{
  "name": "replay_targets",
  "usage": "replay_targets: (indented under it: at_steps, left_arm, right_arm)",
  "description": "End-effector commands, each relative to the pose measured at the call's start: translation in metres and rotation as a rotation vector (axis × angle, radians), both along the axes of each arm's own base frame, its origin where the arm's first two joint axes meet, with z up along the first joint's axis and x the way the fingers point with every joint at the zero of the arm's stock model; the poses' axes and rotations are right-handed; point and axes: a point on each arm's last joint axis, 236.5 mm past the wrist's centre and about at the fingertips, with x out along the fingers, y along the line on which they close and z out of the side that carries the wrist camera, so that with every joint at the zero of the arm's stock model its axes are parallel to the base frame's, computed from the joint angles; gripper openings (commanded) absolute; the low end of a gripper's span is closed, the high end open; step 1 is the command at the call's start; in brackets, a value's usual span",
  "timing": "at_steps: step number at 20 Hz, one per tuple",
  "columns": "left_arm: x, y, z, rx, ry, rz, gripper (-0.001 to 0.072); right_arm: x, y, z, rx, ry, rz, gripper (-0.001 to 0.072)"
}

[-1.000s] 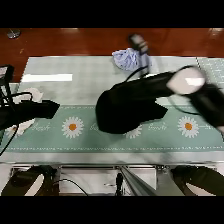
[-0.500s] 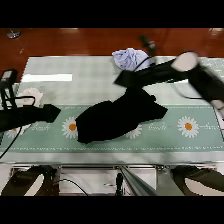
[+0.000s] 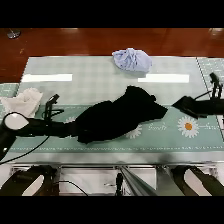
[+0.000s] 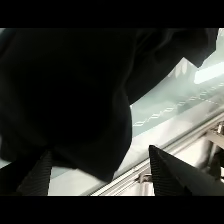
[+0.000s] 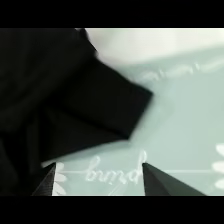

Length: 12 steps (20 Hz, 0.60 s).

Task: Fold the shirts.

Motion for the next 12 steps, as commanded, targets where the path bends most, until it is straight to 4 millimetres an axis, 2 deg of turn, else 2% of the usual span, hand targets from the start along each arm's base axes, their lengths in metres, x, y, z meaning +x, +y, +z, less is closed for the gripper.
replay_targets:
  at_steps: [1,2,3,4,6,8,10,12]
  left_arm:
    - [0.002,-0.030,-0.036,-0.041,0.108,-0.052,0.0700]
    - [0.004,-0.035,-0.044,-0.034,0.135,-0.083,0.0643]
    - [0.009,-0.040,-0.048,-0.036,0.152,-0.116,0.0243]
    - [0.015,-0.043,-0.046,-0.046,0.149,-0.157,0.0023]
    - [0.030,-0.043,-0.038,-0.033,0.134,-0.188,0.0024]
    - [0.039,-0.042,-0.025,-0.034,0.100,-0.211,0.0024]
    - [0.044,-0.043,-0.015,-0.044,0.079,-0.219,0.0024]
    - [0.048,-0.042,-0.010,-0.048,0.069,-0.218,0.0024]
  right_arm:
    - [-0.024,0.006,-0.037,0.035,0.056,-0.040,0.0618]
    - [-0.022,0.012,-0.039,0.038,0.056,-0.028,0.0618]
    - [-0.021,0.017,-0.042,0.039,0.063,-0.018,0.0618]
    - [-0.022,0.022,-0.046,0.046,0.082,-0.006,0.0618]
    - [-0.026,0.032,-0.059,0.063,0.138,0.009,0.0618]
    - [-0.020,0.040,-0.075,0.083,0.173,-0.004,0.0618]
    - [-0.003,0.047,-0.085,0.111,0.161,-0.036,0.0618]
    - [0.023,0.047,-0.091,0.132,0.132,-0.087,0.0618]
